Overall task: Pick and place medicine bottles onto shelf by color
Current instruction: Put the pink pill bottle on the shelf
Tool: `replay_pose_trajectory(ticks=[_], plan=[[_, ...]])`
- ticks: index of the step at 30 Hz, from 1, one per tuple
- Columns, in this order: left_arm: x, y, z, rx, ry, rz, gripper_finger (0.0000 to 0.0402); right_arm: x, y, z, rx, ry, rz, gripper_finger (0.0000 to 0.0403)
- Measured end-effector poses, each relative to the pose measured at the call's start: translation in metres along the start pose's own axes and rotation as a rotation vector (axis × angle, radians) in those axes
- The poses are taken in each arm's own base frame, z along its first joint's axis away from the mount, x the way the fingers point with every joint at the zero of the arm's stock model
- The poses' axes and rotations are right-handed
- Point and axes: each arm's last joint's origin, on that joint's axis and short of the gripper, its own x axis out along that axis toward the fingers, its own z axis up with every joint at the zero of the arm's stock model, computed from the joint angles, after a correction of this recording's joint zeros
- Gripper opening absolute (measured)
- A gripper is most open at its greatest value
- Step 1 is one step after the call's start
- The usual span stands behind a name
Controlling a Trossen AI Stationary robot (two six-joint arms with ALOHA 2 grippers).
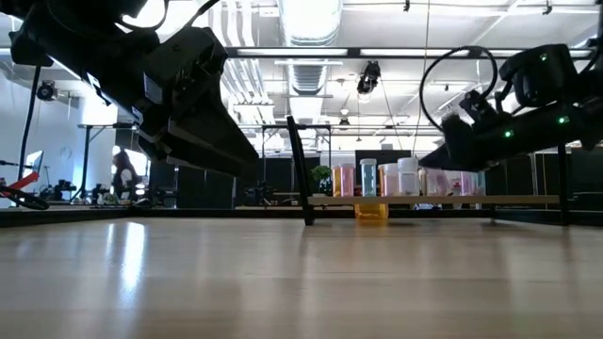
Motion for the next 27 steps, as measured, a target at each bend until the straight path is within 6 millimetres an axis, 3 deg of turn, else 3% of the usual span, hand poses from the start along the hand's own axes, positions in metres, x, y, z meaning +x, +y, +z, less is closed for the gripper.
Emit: replay_pose_trajectory(ticks=[14,27], plan=[[0.000,-0.001,0.001,-0.006,-0.008,-0.007,0.0212,0.005,0.001,-0.014,-0.058,0.046,-0.003,0.0128],[0.000,-0.001,0.001,-0.014,-0.012,-0.011,0.0212,0.003,0.000,-0.011,-0.073,0.051,-0.004,0.0171]])
